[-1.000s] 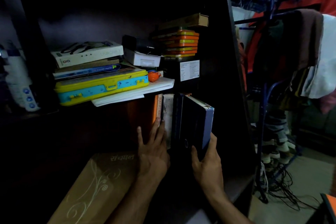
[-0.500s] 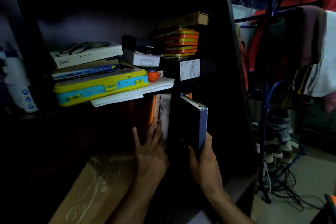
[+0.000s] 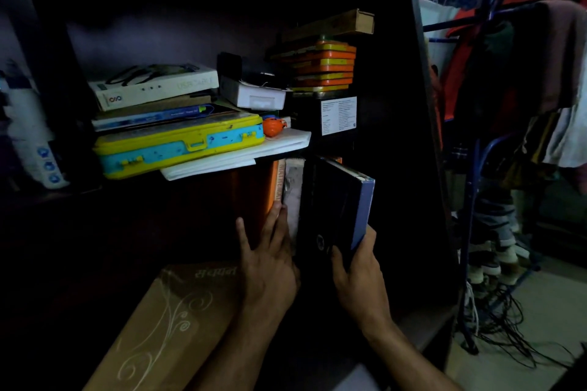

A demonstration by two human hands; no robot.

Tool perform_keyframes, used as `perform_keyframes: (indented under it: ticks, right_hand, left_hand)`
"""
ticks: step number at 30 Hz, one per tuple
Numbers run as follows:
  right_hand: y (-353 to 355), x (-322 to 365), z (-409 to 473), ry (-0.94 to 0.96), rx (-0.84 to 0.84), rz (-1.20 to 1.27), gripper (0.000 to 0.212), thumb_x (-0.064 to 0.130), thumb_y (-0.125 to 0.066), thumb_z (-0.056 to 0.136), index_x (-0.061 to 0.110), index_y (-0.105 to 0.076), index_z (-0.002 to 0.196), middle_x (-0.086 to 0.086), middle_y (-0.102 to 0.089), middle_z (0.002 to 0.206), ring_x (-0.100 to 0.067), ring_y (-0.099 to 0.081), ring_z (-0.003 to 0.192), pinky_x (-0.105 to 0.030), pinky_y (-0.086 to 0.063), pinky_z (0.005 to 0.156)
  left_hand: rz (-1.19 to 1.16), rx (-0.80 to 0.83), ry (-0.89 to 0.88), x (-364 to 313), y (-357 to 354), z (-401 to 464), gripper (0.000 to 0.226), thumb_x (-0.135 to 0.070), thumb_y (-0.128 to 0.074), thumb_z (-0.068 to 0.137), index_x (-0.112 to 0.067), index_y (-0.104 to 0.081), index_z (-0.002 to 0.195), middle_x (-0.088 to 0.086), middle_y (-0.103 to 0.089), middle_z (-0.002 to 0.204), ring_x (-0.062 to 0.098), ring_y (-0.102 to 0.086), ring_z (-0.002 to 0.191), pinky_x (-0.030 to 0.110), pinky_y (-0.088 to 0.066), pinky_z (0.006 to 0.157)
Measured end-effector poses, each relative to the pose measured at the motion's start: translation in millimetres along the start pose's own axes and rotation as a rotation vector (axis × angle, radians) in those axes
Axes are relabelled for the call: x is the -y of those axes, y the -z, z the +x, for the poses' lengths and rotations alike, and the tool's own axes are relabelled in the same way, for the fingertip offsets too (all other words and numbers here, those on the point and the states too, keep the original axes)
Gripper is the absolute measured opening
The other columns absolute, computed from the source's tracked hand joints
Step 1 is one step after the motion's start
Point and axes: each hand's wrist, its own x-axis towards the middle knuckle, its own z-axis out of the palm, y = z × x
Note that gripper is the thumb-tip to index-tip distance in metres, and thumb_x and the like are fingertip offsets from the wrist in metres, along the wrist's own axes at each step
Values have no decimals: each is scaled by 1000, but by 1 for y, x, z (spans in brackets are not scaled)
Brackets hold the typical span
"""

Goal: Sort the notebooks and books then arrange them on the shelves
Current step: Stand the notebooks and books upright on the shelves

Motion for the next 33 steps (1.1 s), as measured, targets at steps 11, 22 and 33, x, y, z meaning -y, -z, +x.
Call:
perform_keyframes:
  ticks: [11, 22, 33]
  right_hand:
    - [1, -3, 0, 74, -19, 49, 66, 32, -66, 94, 38, -25, 144, 15, -59, 118, -8, -68, 99, -37, -63, 74]
    - [1, 18, 8, 100, 71, -61, 70, 35, -64, 94, 45, -16, 144, 18, -51, 119, -8, -65, 102, -36, -63, 77]
    - [-8, 8, 50, 96, 183, -53, 61, 35, -60, 98, 39, -22, 145, 23, -53, 116, 6, -63, 94, -7, -51, 64]
  left_hand:
    - [24, 8, 9, 0, -4, 1, 81, -59, -23, 100, -12, 30, 139, 14, 50, 149, 30, 52, 135, 76, 21, 105]
    - [19, -9, -18, 1, -13, 3, 92, -68, -27, 97, -23, 40, 140, 12, 54, 147, 31, 50, 137, 77, 16, 107]
    - [-695, -767, -18, 8, -18, 7, 50, -20, -70, 84, -18, -54, 131, 14, -43, 146, 30, -40, 139, 43, -45, 105]
